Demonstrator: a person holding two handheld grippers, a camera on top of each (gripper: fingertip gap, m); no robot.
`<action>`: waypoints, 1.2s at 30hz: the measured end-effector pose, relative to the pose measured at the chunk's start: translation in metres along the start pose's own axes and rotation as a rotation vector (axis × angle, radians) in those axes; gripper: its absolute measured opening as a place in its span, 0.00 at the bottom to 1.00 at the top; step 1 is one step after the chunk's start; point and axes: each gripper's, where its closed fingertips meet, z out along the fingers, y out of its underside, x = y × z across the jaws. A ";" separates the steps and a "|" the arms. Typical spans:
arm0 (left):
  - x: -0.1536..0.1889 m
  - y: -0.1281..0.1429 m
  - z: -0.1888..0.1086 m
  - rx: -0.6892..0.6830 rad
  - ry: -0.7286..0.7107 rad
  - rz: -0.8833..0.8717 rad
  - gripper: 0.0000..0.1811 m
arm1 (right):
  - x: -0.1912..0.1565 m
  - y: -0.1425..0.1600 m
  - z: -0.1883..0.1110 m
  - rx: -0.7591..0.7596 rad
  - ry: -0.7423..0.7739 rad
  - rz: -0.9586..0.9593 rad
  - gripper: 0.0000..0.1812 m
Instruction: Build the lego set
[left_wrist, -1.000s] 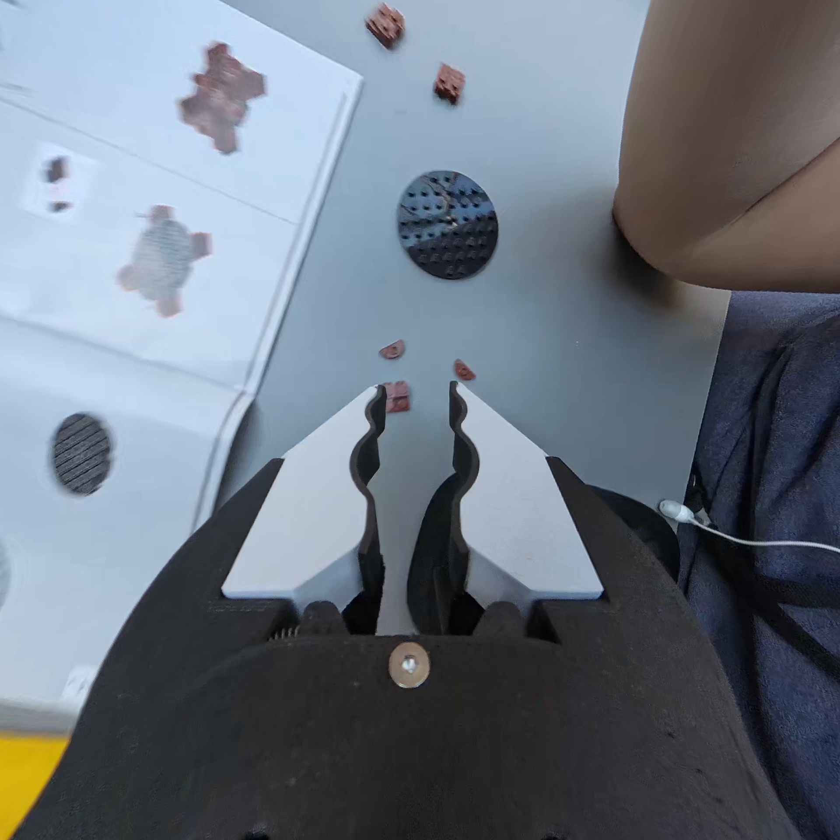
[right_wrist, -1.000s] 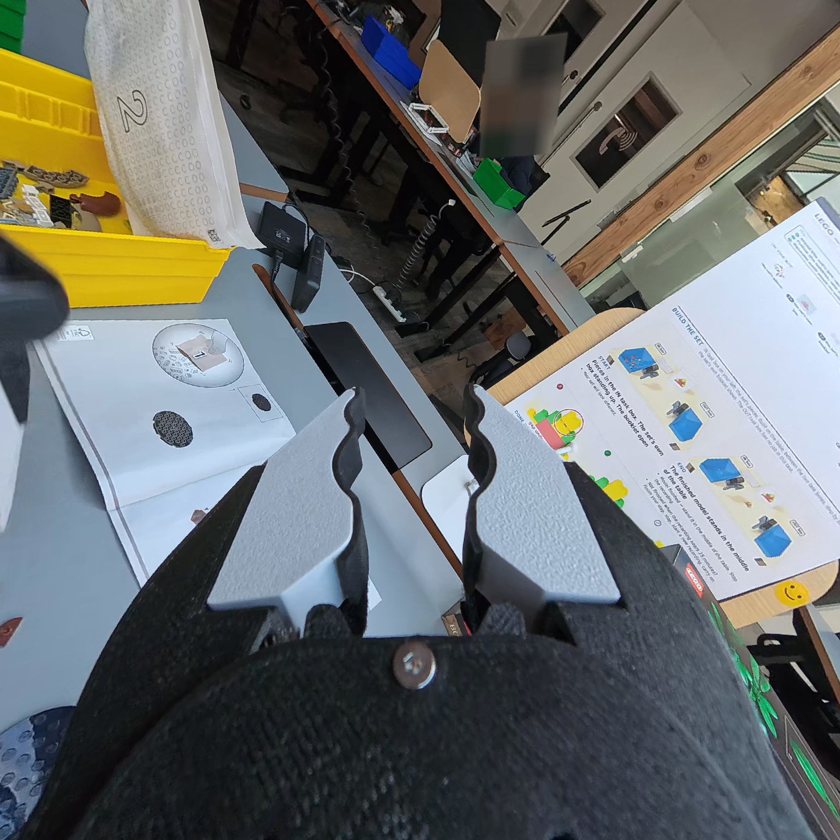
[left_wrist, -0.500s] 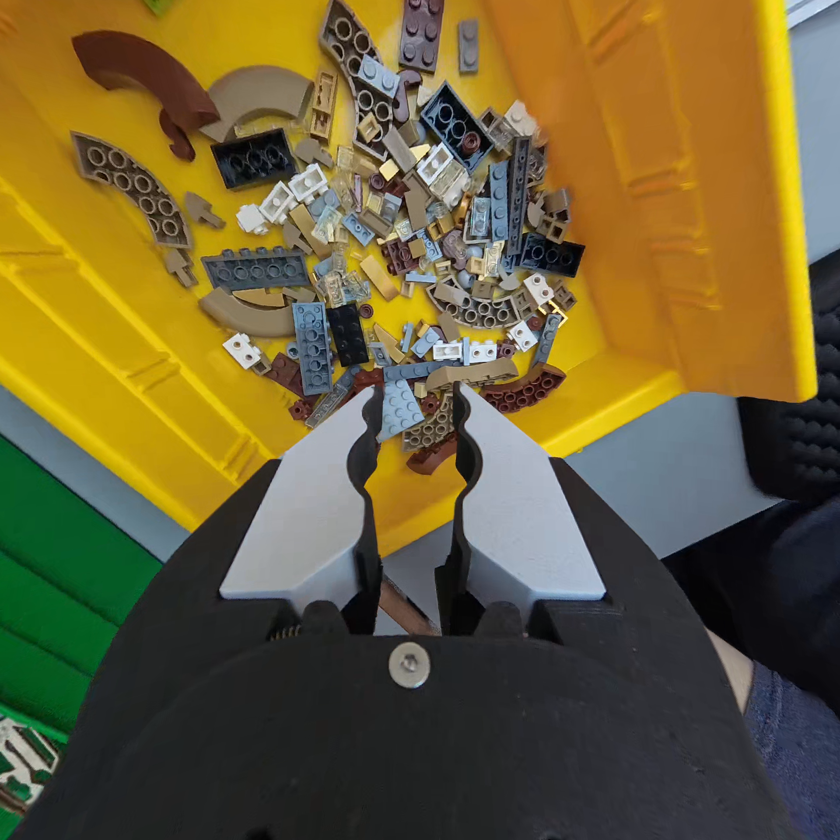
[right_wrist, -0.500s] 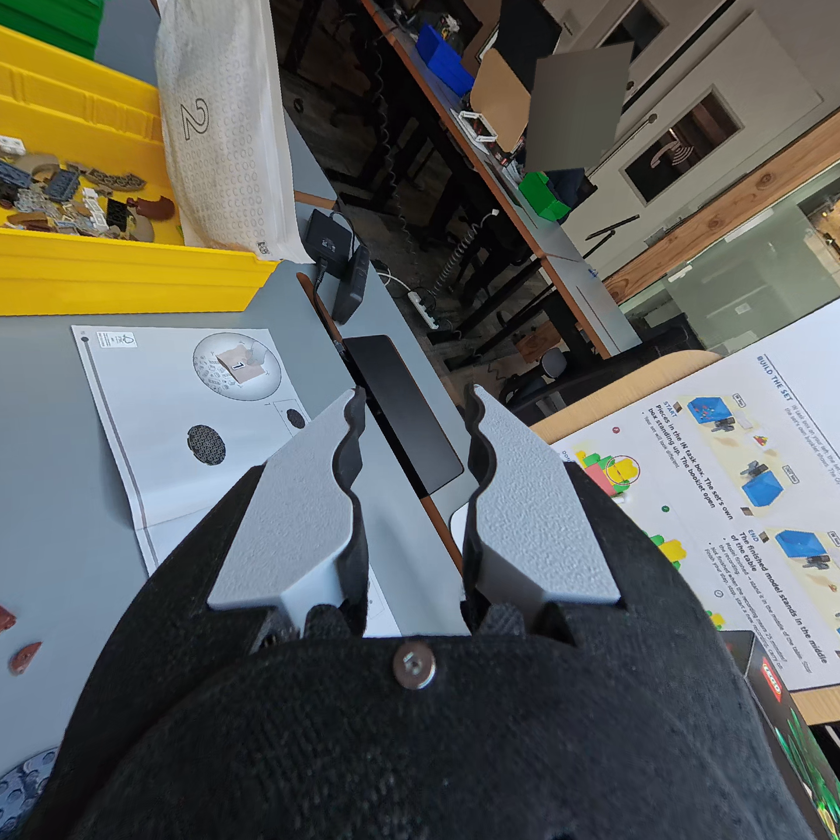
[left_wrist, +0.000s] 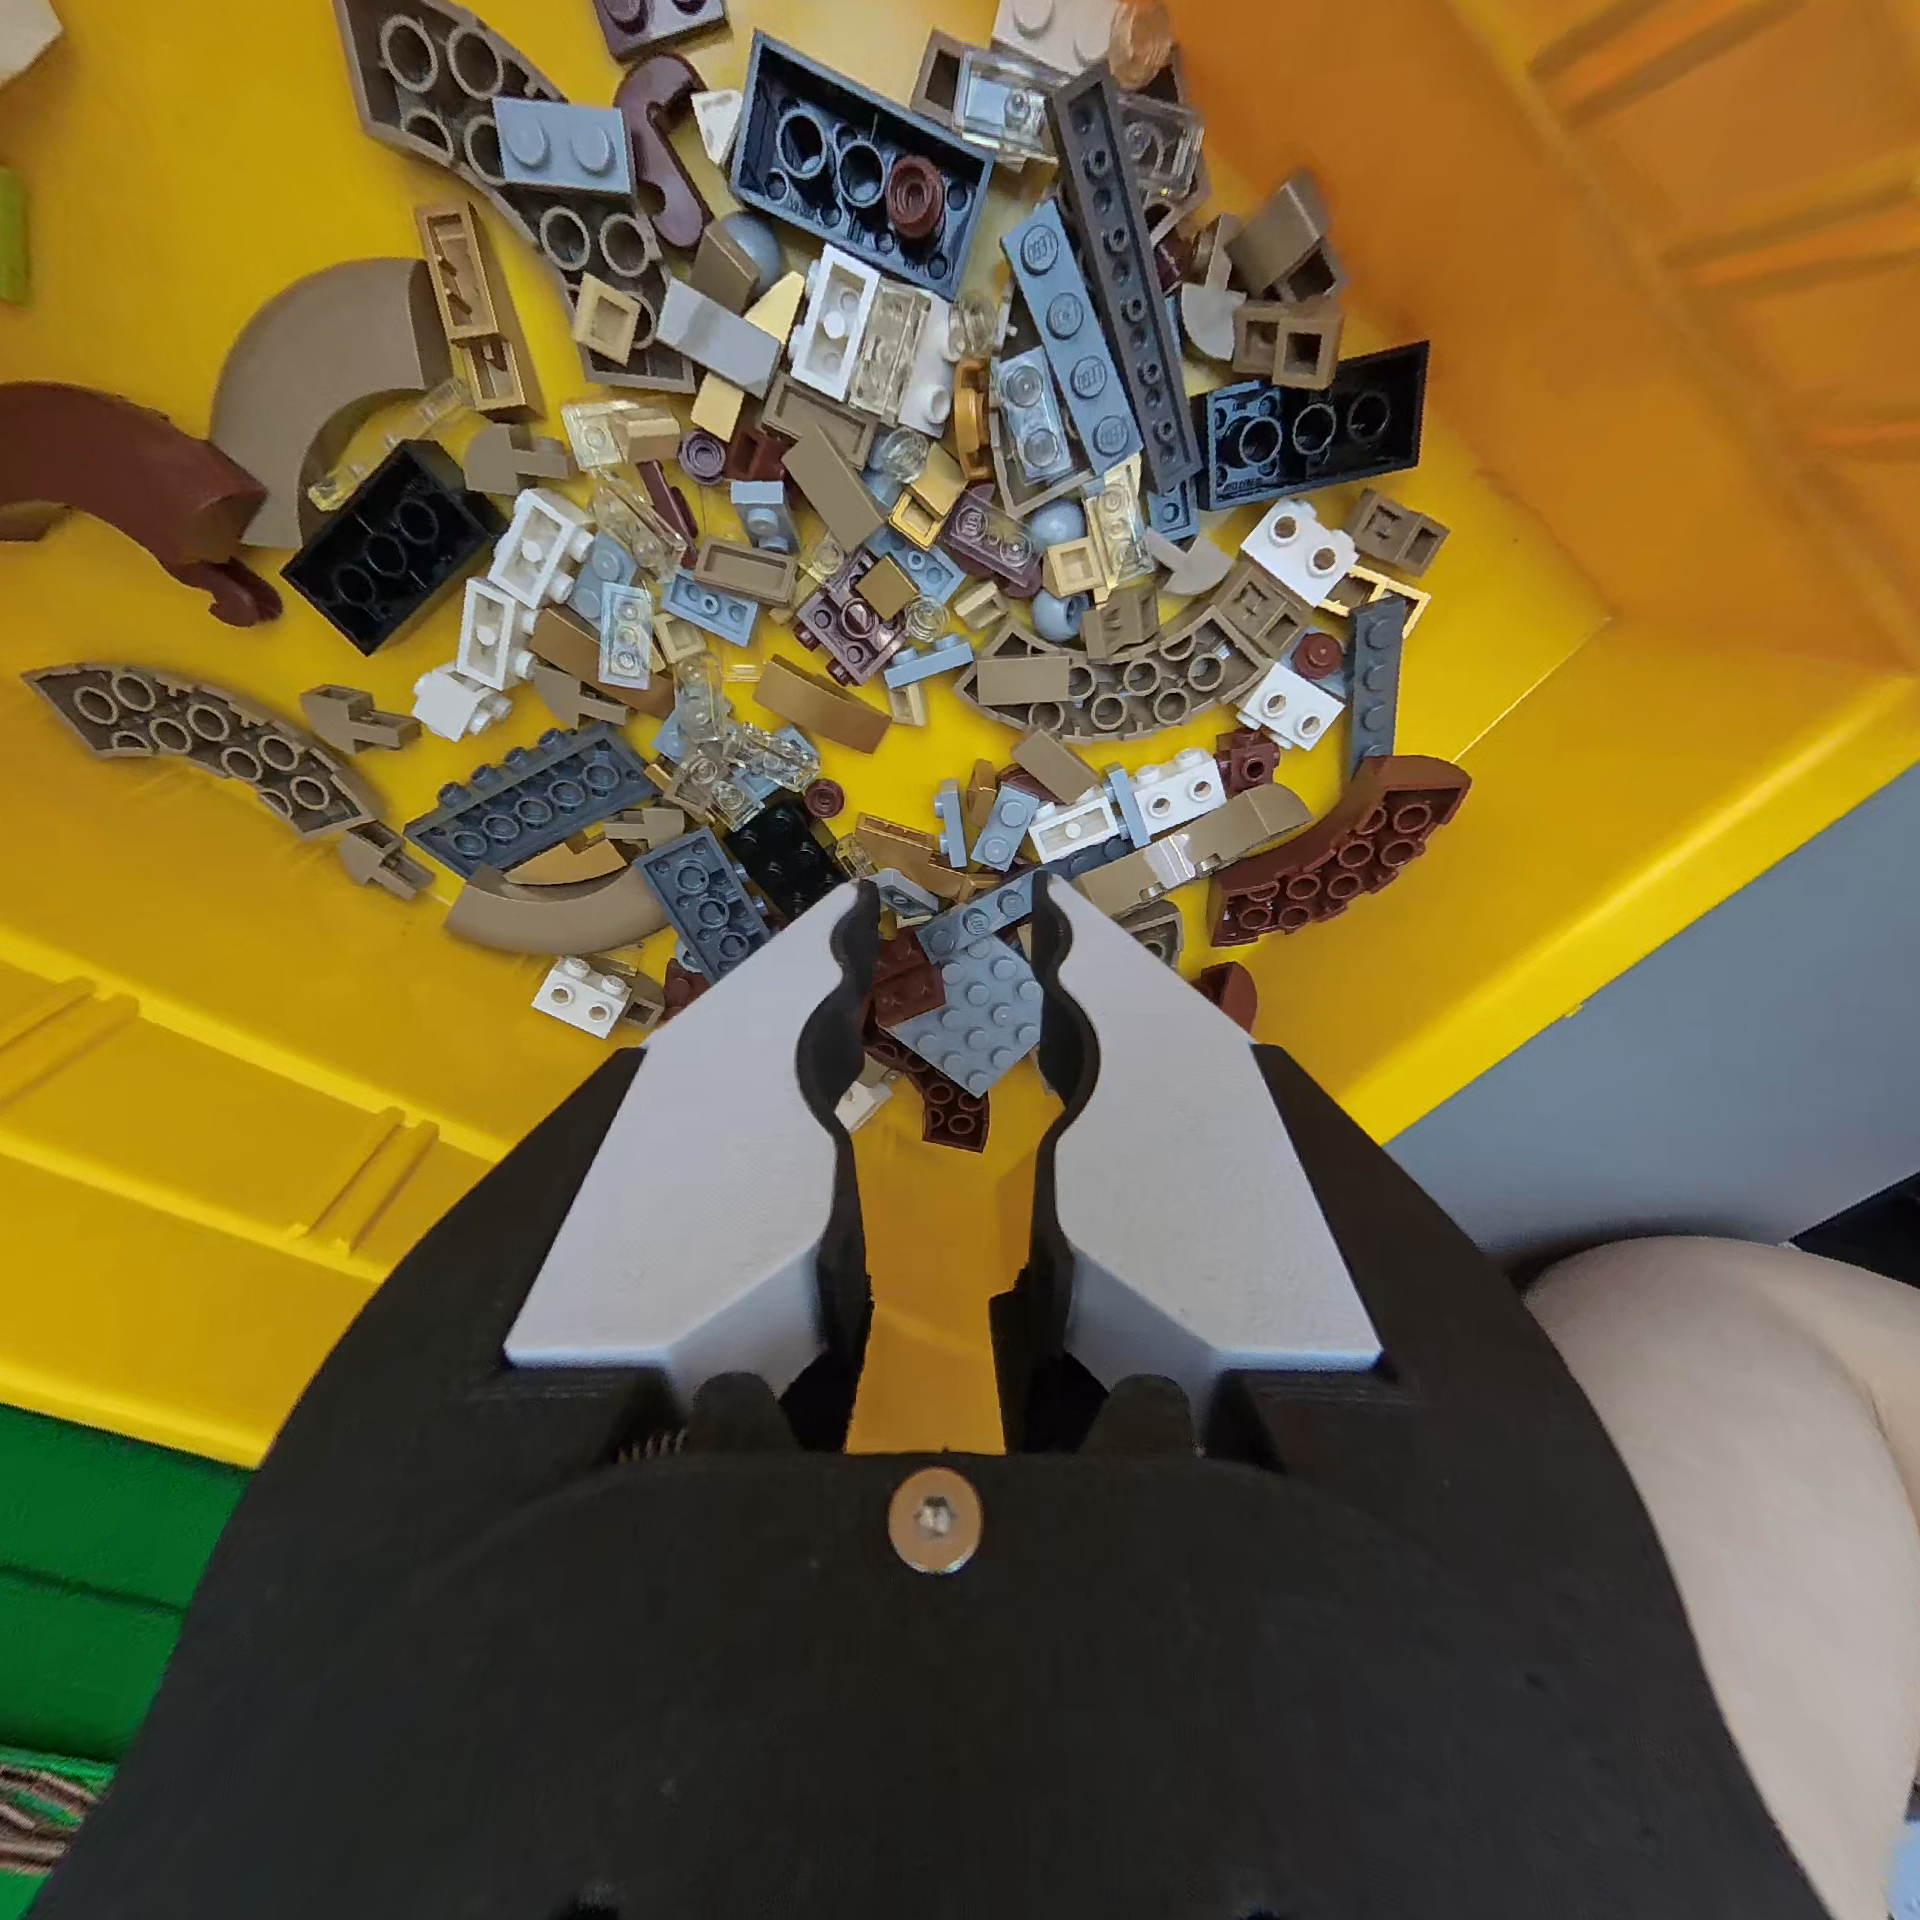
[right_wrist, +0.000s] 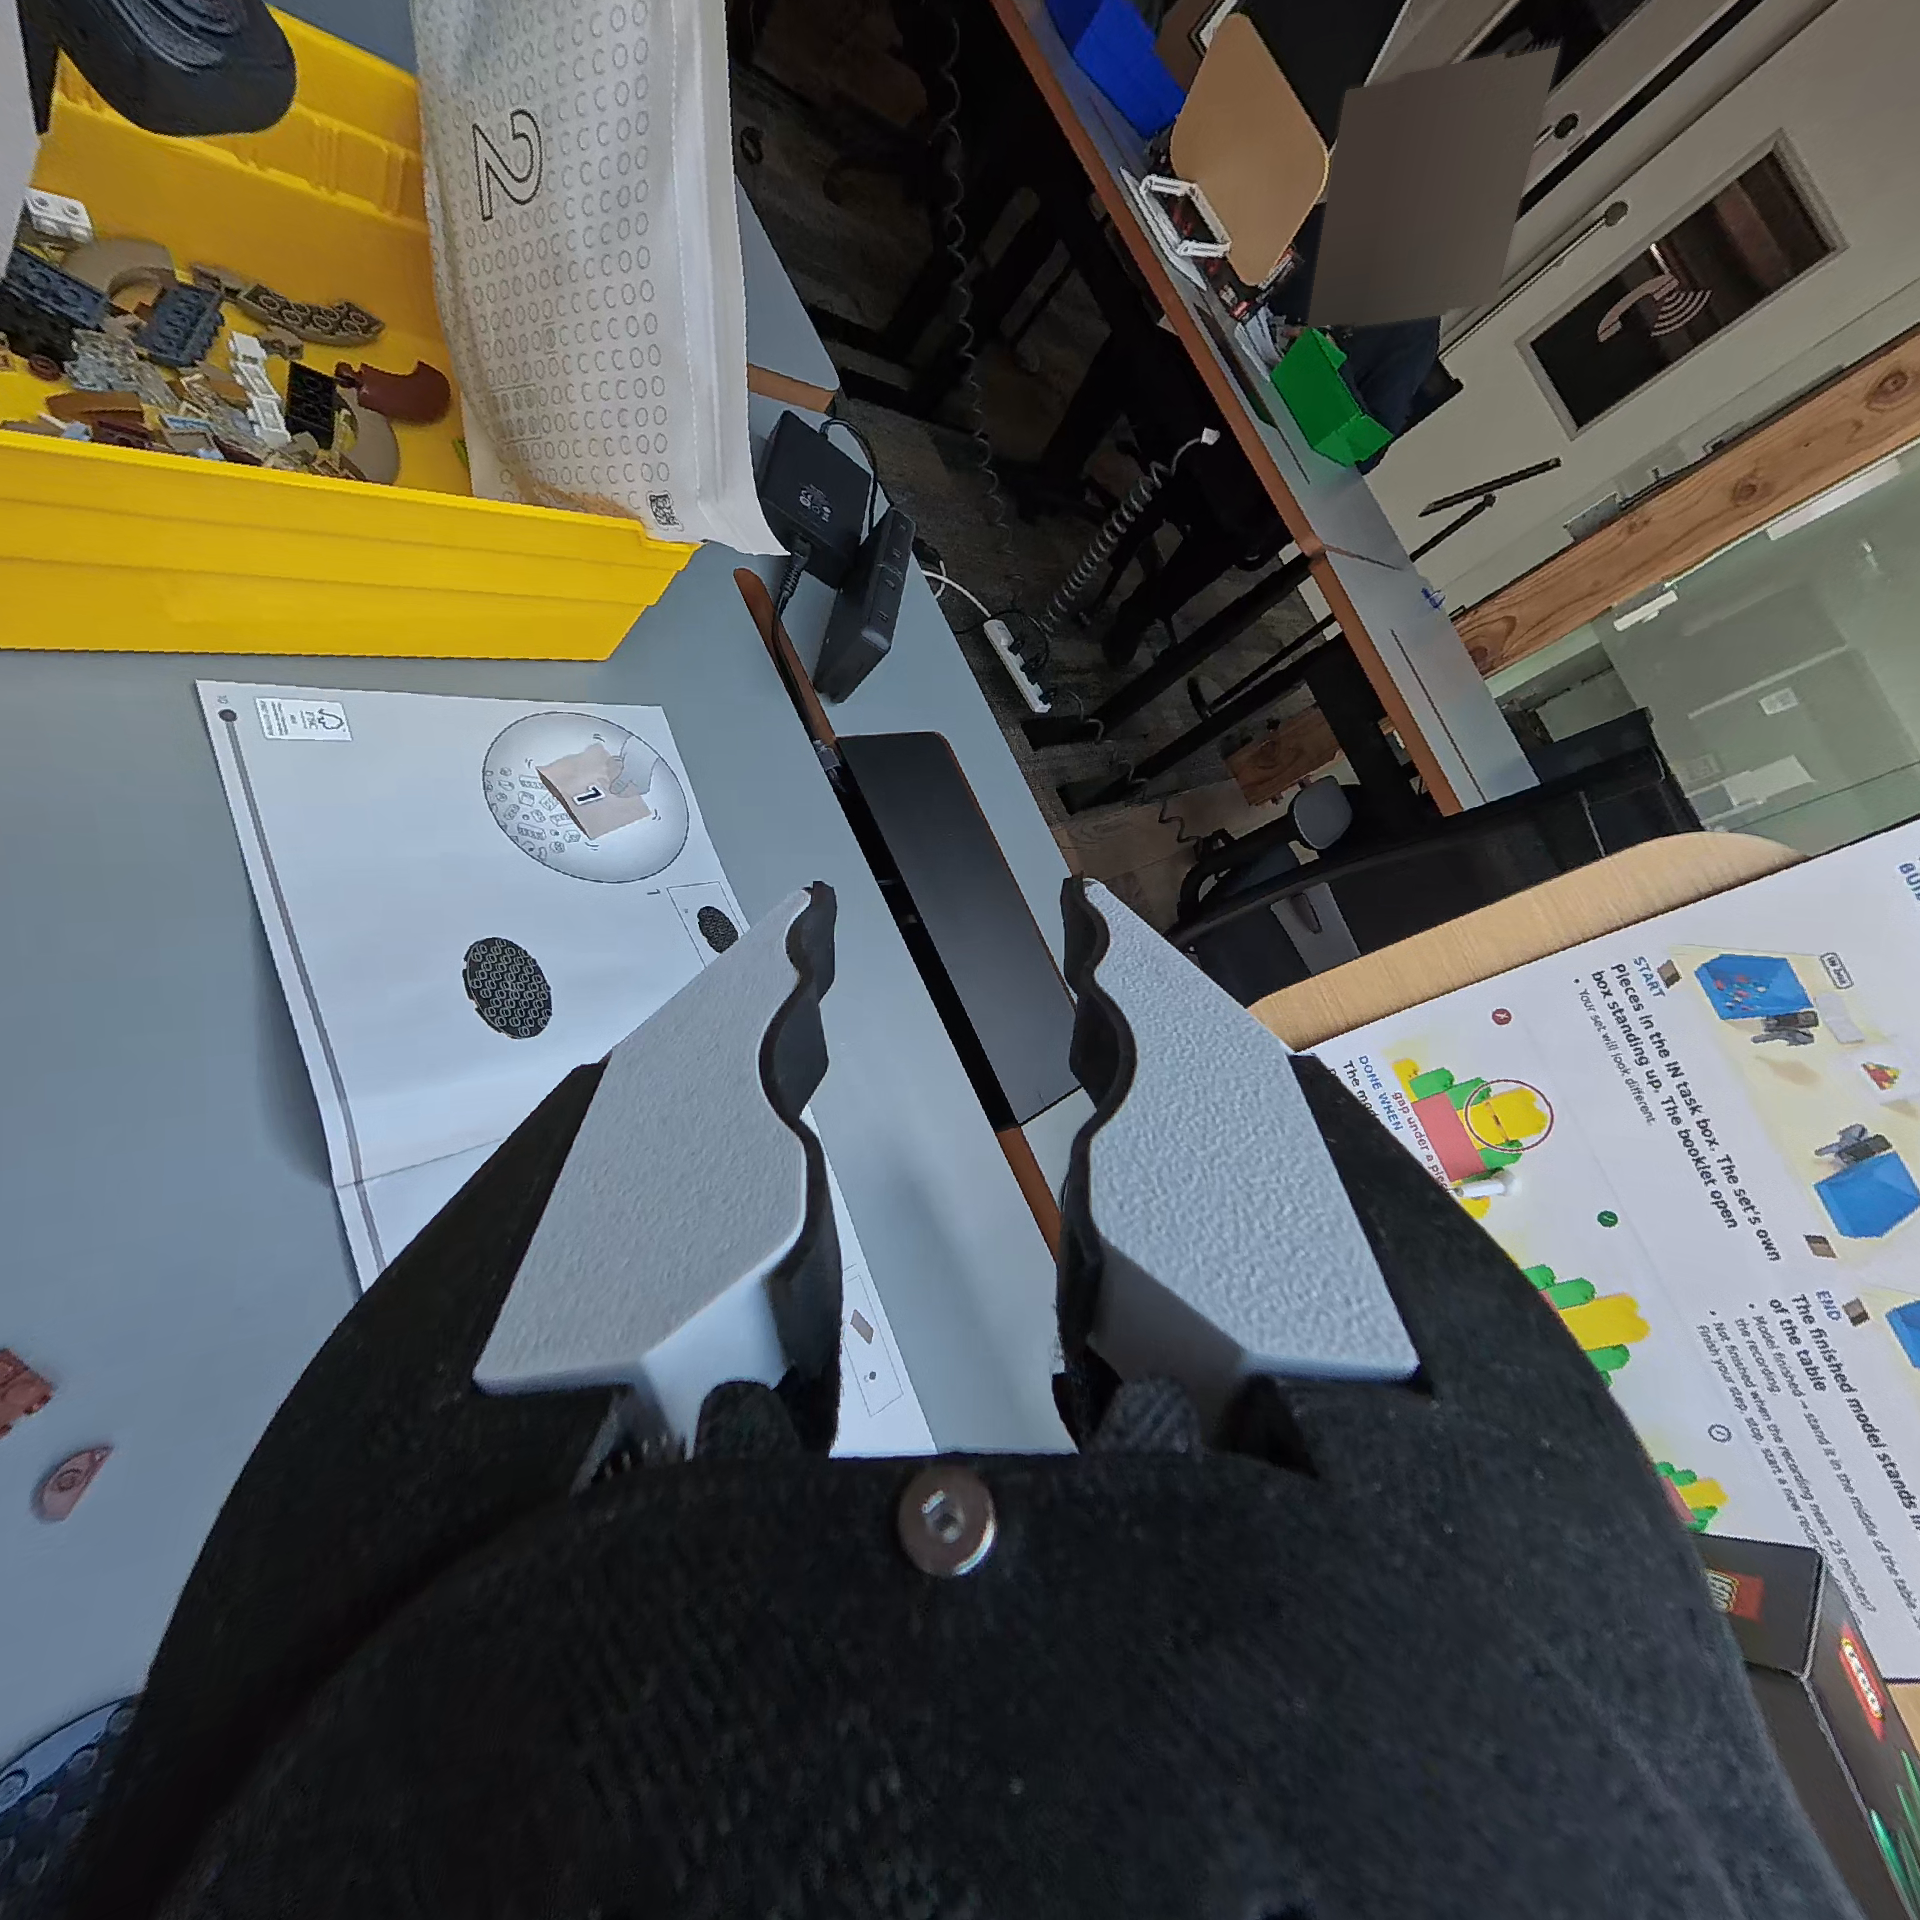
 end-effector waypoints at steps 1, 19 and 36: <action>0.000 0.000 0.002 -0.005 0.006 -0.004 0.15 | -0.001 0.000 0.000 0.000 -0.003 -0.002 0.24; -0.003 -0.012 0.003 0.043 -0.007 0.057 0.11 | -0.005 0.000 0.000 -0.007 -0.013 -0.026 0.24; -0.008 0.000 -0.012 -0.042 -0.111 -0.023 0.11 | -0.005 0.001 0.001 -0.011 -0.015 -0.035 0.24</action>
